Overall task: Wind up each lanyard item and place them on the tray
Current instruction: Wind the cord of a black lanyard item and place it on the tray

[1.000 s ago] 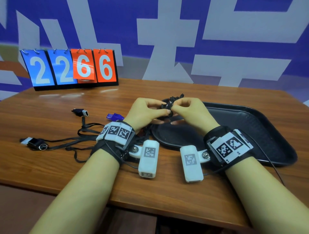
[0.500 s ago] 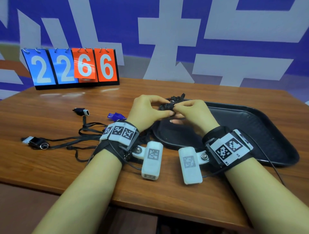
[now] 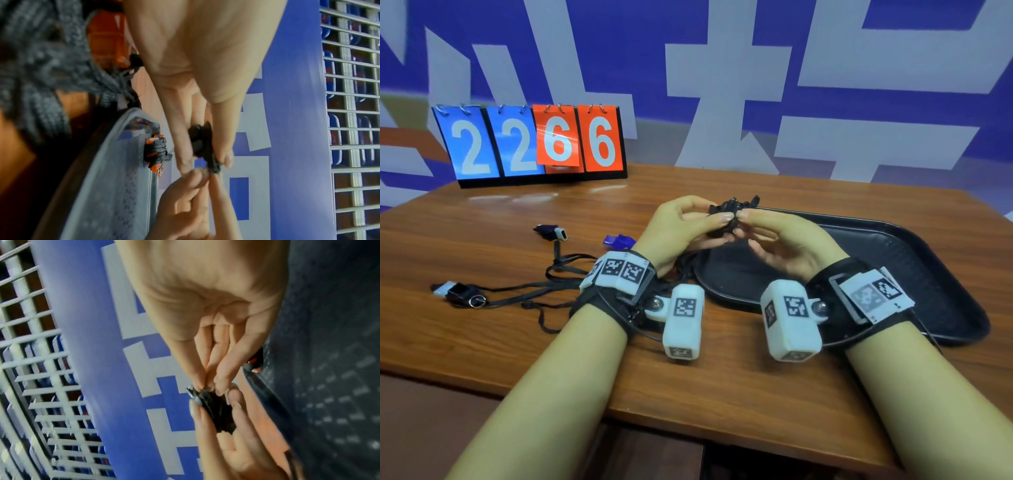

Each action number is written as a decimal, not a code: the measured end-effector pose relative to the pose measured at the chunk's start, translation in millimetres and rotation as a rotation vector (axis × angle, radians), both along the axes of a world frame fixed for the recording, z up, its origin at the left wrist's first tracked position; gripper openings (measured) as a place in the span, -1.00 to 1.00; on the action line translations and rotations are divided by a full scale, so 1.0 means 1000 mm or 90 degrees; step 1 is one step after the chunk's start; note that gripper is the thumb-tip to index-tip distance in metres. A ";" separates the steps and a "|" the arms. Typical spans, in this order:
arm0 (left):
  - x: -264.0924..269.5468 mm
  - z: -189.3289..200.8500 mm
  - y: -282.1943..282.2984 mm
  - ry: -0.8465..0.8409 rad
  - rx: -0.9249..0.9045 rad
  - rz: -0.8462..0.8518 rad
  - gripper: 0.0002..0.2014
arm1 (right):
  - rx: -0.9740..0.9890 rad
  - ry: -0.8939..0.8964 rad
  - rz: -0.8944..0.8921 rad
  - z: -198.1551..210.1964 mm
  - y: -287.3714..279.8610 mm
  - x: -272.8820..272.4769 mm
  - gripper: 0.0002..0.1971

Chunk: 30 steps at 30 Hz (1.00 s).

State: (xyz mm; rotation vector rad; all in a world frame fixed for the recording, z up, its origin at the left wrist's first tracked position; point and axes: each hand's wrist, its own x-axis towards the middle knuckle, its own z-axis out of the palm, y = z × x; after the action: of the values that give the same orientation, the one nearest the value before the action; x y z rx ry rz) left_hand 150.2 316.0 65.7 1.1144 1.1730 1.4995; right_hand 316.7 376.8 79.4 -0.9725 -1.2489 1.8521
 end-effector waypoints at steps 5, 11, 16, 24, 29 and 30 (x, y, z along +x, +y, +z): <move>0.002 0.001 -0.003 -0.093 0.011 -0.049 -0.87 | -0.185 0.123 0.085 0.001 0.004 0.000 -0.89; 0.002 0.001 -0.003 -0.149 0.029 -0.093 -0.78 | -0.277 0.204 0.178 0.000 0.006 -0.004 -0.83; 0.003 -0.002 -0.001 -0.153 0.063 -0.081 -0.77 | -0.324 0.286 0.230 -0.003 0.009 -0.005 -0.56; 0.003 -0.004 0.002 -0.151 0.099 -0.066 -0.85 | -0.328 0.351 0.185 -0.005 0.008 -0.007 -0.56; 0.002 -0.002 0.001 -0.100 0.080 -0.053 -0.90 | -0.176 0.214 0.069 -0.007 0.003 -0.007 -0.70; 0.001 -0.002 0.000 -0.092 0.077 -0.055 -0.89 | -0.159 0.194 0.056 -0.008 0.004 -0.008 -0.70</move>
State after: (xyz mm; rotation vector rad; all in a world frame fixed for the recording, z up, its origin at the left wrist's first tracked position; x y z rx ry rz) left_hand 151.4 316.1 63.5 1.1026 0.9352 1.5728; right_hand 308.9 380.6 71.7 -0.7334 -0.9070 2.1683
